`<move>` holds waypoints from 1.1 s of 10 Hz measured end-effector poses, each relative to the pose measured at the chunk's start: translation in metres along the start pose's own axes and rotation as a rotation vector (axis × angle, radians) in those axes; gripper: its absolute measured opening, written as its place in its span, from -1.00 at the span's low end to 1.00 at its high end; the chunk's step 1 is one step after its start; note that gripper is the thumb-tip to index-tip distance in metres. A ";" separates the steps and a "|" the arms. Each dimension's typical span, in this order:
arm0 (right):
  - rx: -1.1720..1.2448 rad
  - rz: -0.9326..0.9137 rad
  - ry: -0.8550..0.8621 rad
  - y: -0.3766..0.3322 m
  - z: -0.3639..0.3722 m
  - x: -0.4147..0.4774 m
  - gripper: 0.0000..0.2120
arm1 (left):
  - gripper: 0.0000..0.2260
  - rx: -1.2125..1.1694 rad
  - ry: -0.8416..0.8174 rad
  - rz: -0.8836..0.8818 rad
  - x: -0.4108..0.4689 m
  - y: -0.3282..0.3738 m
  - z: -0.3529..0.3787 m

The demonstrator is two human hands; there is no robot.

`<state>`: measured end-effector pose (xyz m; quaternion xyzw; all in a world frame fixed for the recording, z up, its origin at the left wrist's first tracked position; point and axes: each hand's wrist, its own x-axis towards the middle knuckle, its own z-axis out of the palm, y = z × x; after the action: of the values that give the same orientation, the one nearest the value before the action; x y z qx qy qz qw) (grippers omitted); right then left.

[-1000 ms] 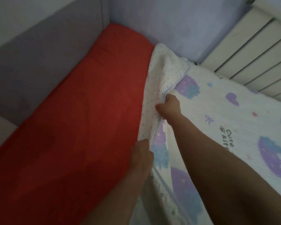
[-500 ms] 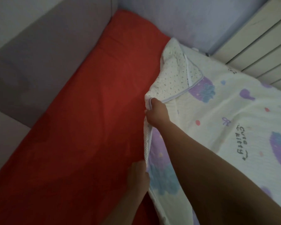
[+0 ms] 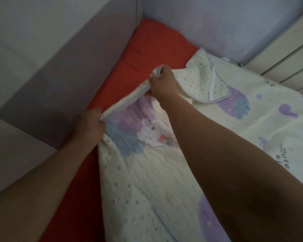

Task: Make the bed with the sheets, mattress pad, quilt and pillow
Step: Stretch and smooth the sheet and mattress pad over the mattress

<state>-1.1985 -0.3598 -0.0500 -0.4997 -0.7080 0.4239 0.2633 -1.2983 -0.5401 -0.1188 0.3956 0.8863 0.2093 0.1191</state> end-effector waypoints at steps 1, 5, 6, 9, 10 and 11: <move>0.070 0.027 -0.114 -0.012 0.028 0.012 -0.89 | -0.84 0.075 -0.055 0.022 0.003 -0.009 -0.005; -0.382 -0.212 -0.374 0.046 0.060 -0.007 -0.27 | -0.36 0.263 0.114 0.096 -0.012 -0.044 0.027; -0.463 -0.252 -0.372 0.046 0.064 0.003 -0.26 | -0.41 0.327 0.086 0.142 -0.015 -0.046 0.026; -0.652 -0.173 -0.339 0.065 0.079 0.047 -0.46 | -0.48 0.764 0.086 0.216 0.023 -0.051 0.072; -0.744 -0.173 -0.149 0.061 0.081 0.065 -0.72 | -0.52 0.742 0.143 0.182 0.024 -0.056 0.087; -0.646 -0.243 -0.004 0.032 0.093 0.087 -0.69 | -0.54 0.690 0.159 0.155 0.028 -0.058 0.099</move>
<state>-1.2884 -0.3052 -0.1284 -0.4683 -0.8606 0.1446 0.1386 -1.3171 -0.5267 -0.2346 0.4612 0.8786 -0.0636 -0.1068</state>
